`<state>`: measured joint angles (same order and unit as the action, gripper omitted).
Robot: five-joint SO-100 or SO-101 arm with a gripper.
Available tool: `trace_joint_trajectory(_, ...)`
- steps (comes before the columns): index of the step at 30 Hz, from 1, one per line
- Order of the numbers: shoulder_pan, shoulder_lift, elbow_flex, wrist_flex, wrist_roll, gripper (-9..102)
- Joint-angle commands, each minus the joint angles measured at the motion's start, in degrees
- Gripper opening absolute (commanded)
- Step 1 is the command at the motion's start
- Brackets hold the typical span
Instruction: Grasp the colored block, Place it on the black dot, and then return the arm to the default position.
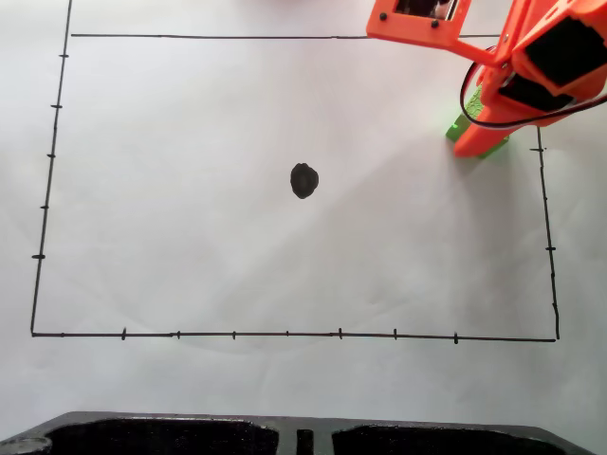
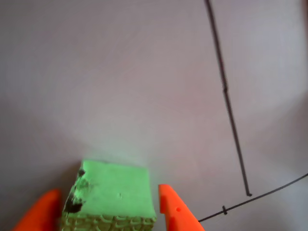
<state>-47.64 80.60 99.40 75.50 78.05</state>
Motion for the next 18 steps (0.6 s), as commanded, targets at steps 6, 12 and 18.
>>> trace_joint_trajectory(6, 1.32, 1.41, -2.46, -0.53, -2.81, 15)
trace_joint_trajectory(12, 2.64, 2.46, -1.67, -0.09, -5.27, 11)
trace_joint_trajectory(18, 4.22, 4.48, -1.67, 1.32, -10.02, 8)
